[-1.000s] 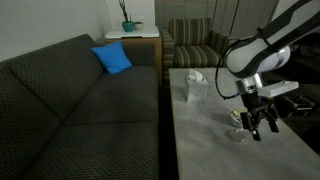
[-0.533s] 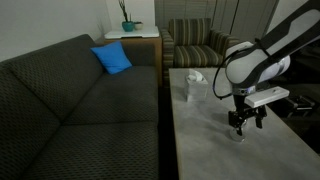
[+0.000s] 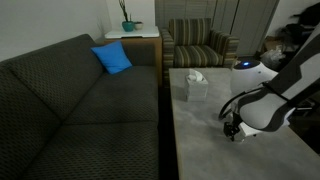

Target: Put the silver lid on the silver bottle

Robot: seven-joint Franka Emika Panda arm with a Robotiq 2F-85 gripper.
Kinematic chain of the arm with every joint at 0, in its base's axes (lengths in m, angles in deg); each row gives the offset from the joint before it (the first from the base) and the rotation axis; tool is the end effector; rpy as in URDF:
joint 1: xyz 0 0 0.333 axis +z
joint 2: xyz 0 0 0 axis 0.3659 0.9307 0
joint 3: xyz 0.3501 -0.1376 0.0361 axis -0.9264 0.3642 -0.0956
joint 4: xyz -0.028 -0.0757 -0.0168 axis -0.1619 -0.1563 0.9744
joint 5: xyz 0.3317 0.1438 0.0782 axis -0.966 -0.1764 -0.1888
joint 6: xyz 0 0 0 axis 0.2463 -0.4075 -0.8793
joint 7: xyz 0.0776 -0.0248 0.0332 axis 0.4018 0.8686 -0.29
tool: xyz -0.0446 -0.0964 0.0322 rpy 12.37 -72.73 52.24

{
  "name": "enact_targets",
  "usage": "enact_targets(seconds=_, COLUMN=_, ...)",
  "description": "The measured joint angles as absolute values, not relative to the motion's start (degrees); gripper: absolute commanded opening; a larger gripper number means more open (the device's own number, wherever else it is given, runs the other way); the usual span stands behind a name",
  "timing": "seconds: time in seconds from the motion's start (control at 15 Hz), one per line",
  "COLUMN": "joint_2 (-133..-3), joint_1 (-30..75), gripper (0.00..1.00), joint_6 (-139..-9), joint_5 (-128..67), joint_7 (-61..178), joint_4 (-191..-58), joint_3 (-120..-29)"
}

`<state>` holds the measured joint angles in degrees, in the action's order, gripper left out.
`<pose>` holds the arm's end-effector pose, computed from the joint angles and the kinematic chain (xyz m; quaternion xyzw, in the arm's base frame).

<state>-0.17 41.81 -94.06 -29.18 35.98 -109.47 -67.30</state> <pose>0.6421 0.1312 -0.1404 0.9915 -0.0366 -0.0152 0.1243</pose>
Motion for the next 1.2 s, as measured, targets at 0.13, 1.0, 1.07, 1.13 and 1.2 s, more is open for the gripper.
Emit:
enact_targets(seconds=0.13, joint_2=-0.2, joint_1=42.2, gripper=1.0, joint_6=-102.1, joint_5=-29.2, joint_7=34.3, joint_4=-113.1, joint_3=-66.3)
enact_targets(seconds=1.0, joint_2=-0.7, joint_1=21.0, gripper=1.0, joint_6=-125.4, joint_5=-25.4, joint_7=61.3, joint_4=-119.3, joint_3=-80.3)
enact_targets(seconds=1.07, joint_2=-0.8, joint_1=19.3, gripper=1.0, joint_6=-124.7, joint_5=-25.1, joint_7=63.2, joint_4=-119.3, joint_3=-81.8)
enact_targets(seconds=1.13, joint_2=-1.0, joint_1=18.1, gripper=1.0, joint_6=-123.7, joint_5=-25.0, joint_7=64.7, joint_4=-119.2, joint_3=-83.0)
enact_targets(seconds=1.2, joint_2=-1.2, joint_1=17.1, gripper=1.0, joint_6=-122.4, joint_5=-25.0, joint_7=65.7, joint_4=-119.1, joint_3=-84.1)
